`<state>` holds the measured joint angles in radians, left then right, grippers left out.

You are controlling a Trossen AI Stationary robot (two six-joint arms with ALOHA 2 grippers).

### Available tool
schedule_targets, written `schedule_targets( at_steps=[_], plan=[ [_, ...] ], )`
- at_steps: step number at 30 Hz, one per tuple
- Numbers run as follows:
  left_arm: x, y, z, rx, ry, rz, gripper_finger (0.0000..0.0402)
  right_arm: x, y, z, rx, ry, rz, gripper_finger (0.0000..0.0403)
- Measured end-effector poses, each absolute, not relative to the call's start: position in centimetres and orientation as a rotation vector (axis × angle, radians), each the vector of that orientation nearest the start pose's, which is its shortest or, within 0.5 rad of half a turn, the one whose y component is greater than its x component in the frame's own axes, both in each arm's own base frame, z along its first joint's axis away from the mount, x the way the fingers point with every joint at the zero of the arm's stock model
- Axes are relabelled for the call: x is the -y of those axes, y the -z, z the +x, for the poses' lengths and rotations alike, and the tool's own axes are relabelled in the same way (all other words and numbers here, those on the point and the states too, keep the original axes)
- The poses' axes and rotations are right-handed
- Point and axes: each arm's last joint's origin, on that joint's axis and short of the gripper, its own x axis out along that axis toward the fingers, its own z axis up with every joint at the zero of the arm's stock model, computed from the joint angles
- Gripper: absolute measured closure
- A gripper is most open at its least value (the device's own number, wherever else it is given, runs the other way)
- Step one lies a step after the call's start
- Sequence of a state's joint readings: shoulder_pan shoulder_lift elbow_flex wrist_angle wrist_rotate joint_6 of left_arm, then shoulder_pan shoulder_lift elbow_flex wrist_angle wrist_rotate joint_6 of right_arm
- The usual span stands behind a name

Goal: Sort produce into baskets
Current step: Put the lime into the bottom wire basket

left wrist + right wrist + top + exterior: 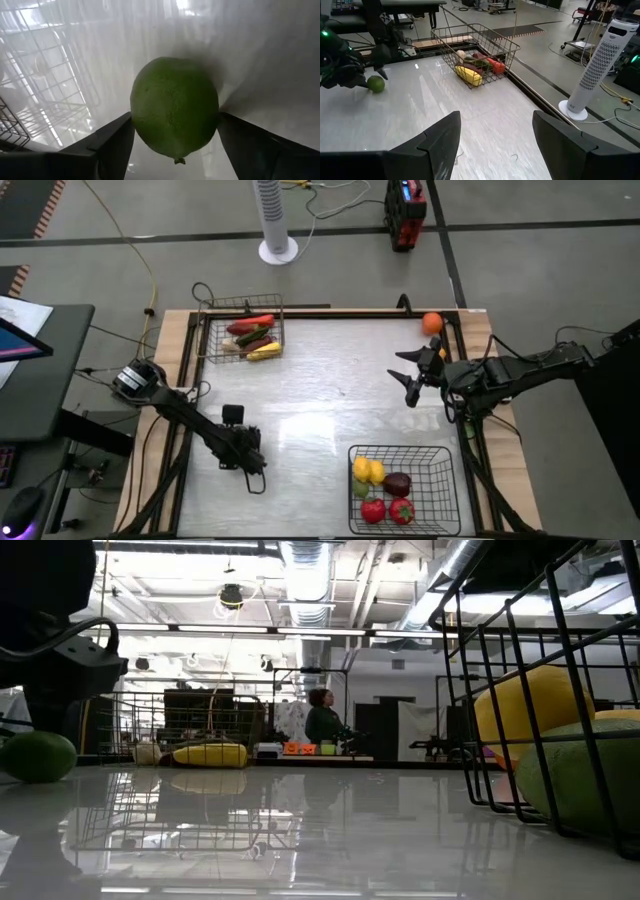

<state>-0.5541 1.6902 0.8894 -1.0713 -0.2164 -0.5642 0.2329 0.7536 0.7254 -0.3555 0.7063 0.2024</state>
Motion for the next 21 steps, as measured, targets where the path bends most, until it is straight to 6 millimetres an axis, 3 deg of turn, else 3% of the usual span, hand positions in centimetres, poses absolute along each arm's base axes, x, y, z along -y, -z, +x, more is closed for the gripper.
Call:
schedule_targets(
  at_steps=[12,17,21],
  plan=[
    [12.0,-13.9,20.5,-1.681,-0.261,0.278,0.0231,-1.8,-30.4,15.7,-0.296,0.499,0.021,0.0127],
    [12.2,-14.1,21.0,-1.650,-0.265,0.275,0.0239,-1.8,-30.4,15.7,-0.297,0.499,0.021,0.0127],
    [12.9,-15.2,22.9,-1.519,-0.231,0.239,0.0237,-1.8,-30.4,15.7,-0.295,0.500,0.022,0.0127]
  ],
)
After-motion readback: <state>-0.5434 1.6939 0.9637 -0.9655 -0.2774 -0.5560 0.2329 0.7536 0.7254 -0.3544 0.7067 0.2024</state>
